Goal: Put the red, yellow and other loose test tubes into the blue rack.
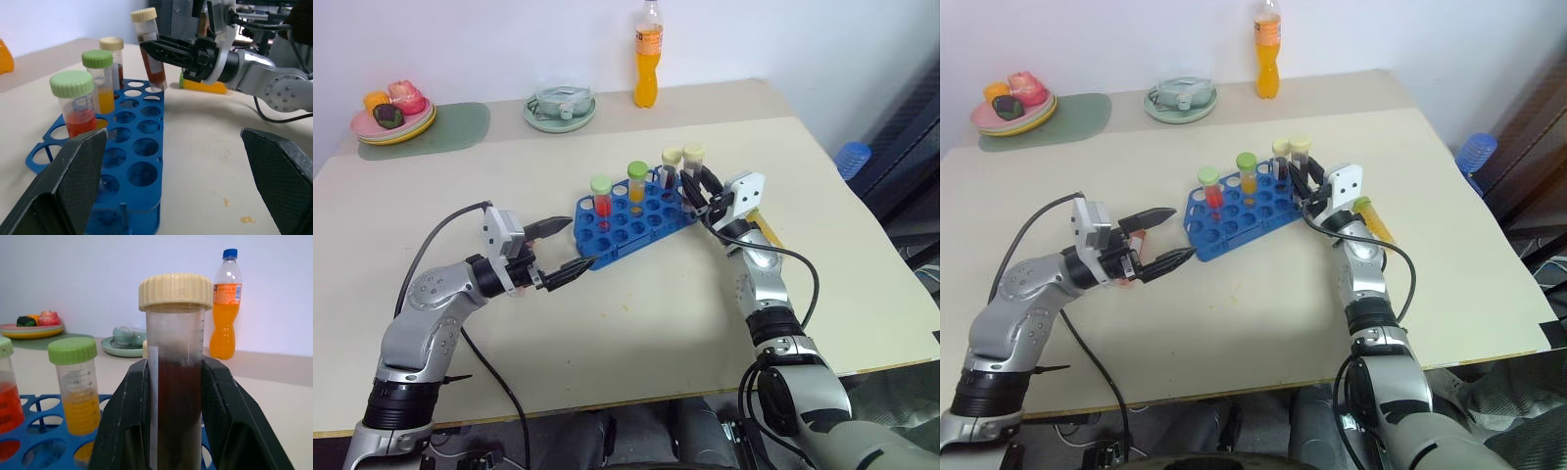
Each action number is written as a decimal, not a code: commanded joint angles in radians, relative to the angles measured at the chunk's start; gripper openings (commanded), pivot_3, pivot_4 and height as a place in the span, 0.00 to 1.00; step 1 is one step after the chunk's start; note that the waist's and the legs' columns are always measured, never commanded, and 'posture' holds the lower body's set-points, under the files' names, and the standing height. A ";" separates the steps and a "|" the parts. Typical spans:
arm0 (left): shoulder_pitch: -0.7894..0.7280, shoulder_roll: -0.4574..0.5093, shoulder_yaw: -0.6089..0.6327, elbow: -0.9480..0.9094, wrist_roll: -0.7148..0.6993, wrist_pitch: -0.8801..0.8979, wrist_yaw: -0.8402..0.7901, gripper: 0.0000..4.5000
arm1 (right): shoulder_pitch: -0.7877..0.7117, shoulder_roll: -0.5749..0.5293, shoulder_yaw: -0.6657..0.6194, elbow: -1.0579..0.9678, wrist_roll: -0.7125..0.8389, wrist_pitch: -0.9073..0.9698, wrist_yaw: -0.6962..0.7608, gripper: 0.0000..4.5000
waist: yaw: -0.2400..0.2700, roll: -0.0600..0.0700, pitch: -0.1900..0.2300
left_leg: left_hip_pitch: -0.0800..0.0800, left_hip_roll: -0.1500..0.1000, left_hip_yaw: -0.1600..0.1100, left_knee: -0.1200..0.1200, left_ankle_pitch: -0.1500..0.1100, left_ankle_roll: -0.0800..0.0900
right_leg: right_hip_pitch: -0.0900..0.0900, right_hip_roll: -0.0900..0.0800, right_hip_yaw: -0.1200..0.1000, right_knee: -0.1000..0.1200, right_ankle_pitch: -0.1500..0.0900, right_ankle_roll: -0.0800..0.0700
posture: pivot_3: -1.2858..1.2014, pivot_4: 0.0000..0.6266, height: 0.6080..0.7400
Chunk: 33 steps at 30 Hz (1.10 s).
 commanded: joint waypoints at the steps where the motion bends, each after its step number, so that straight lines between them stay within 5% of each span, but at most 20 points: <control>1: 0.003 0.014 0.030 -0.038 -0.012 -0.001 0.004 1.00 | -0.029 0.020 -0.005 0.050 -0.003 -0.040 0.009 0.18 | -0.001 0.000 0.000 | 0.000 0.000 0.000 0.000 0.000 0.000 | 0.000 0.000 0.000 0.000 0.000 0.000 | 0.52 0.24 1.00; 15: 0.020 0.021 0.042 -0.063 -0.021 0.017 0.023 1.00 | -0.066 0.083 -0.054 0.218 0.046 -0.142 0.067 0.18 | -0.014 0.000 0.000 | 0.001 0.000 0.000 0.000 0.000 0.000 | 0.000 0.000 0.000 0.001 0.000 0.000 | 0.52 0.24 1.00; 22: 0.015 0.024 0.041 -0.062 -0.024 0.022 0.023 1.00 | -0.038 0.060 -0.041 0.202 -0.026 -0.223 0.024 0.95 | -0.027 0.002 0.000 | 0.001 0.000 -0.001 -0.002 0.000 0.000 | -0.001 0.000 0.000 0.001 0.000 0.000 | 0.52 0.24 1.00; 28: 0.005 0.011 0.026 -0.045 -0.002 0.000 0.031 1.00 | 0.039 0.015 -0.020 0.032 -0.040 -0.147 0.029 0.95 | -0.022 0.002 0.000 | 0.000 0.000 -0.001 -0.001 0.000 0.000 | 0.000 0.000 0.000 0.001 0.000 0.000 | 0.52 0.24 1.00; 33: 0.004 0.005 0.014 -0.041 0.000 -0.005 0.019 1.00 | 0.178 -0.091 0.031 -0.318 -0.109 0.068 0.003 0.95 | -0.019 0.002 0.000 | 0.000 0.000 -0.001 -0.001 0.000 0.000 | 0.000 0.000 0.000 0.001 0.000 0.000 | 0.52 0.24 1.00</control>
